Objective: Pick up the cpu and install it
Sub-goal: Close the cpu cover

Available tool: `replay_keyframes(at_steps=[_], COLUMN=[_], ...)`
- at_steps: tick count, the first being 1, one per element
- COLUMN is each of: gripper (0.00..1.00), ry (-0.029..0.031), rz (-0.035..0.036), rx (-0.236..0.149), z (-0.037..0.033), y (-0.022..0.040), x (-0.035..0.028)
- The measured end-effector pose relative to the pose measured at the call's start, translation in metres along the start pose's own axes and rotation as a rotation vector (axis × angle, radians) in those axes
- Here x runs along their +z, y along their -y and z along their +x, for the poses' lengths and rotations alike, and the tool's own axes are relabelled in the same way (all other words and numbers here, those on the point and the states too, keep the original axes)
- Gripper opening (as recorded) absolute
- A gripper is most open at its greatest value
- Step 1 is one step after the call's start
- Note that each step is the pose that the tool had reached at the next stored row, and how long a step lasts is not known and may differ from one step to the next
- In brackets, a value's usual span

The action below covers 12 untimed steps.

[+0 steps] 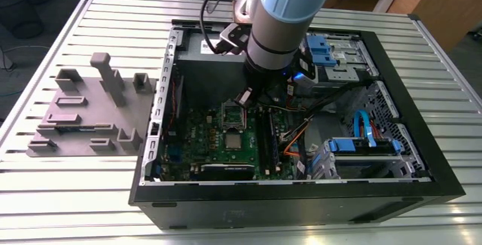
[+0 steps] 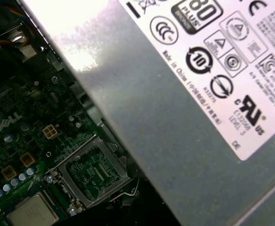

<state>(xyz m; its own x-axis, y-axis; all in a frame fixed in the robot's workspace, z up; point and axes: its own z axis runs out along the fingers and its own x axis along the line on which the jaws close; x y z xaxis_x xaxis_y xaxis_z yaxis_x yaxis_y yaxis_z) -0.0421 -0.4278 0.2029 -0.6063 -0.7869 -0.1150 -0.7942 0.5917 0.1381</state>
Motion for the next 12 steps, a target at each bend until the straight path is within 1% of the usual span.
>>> replay_keyframes(at_steps=[2,6,10,12], gripper=[0.10,0.10,0.10,0.10], ry=[-0.0041,-0.0064,-0.0137,-0.0162], rz=[0.0032,0.0050,0.0104,0.0123], rx=[0.000,0.000,0.001,0.001], z=[0.0000,0.0000,0.0003,0.0005], y=[0.0000,-0.0003,-0.0011,-0.0016], x=[0.0000,-0.0009,-0.0023,-0.0033])
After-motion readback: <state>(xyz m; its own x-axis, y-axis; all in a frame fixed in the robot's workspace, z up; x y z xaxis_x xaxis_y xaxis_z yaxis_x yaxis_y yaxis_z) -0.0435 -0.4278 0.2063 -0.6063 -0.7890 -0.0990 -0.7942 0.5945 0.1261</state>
